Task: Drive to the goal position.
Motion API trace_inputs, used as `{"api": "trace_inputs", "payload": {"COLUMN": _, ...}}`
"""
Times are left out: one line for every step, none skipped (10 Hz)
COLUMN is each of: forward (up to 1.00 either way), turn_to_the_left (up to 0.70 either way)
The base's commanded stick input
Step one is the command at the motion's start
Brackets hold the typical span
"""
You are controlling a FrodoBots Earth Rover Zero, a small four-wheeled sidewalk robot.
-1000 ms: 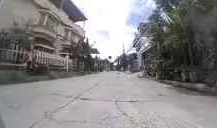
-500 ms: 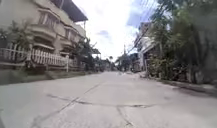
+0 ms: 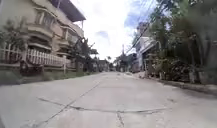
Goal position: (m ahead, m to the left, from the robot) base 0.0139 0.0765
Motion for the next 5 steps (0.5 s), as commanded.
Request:
{"api": "trace_inputs", "payload": {"forward": 0.50, "turn_to_the_left": -0.22}}
{"api": "trace_inputs", "payload": {"forward": 0.50, "turn_to_the_left": -0.05}}
{"api": "trace_inputs", "payload": {"forward": 0.50, "turn_to_the_left": 0.00}}
{"api": "trace_inputs", "payload": {"forward": 0.50, "turn_to_the_left": 0.00}}
{"api": "trace_inputs", "payload": {"forward": 0.50, "turn_to_the_left": 0.00}}
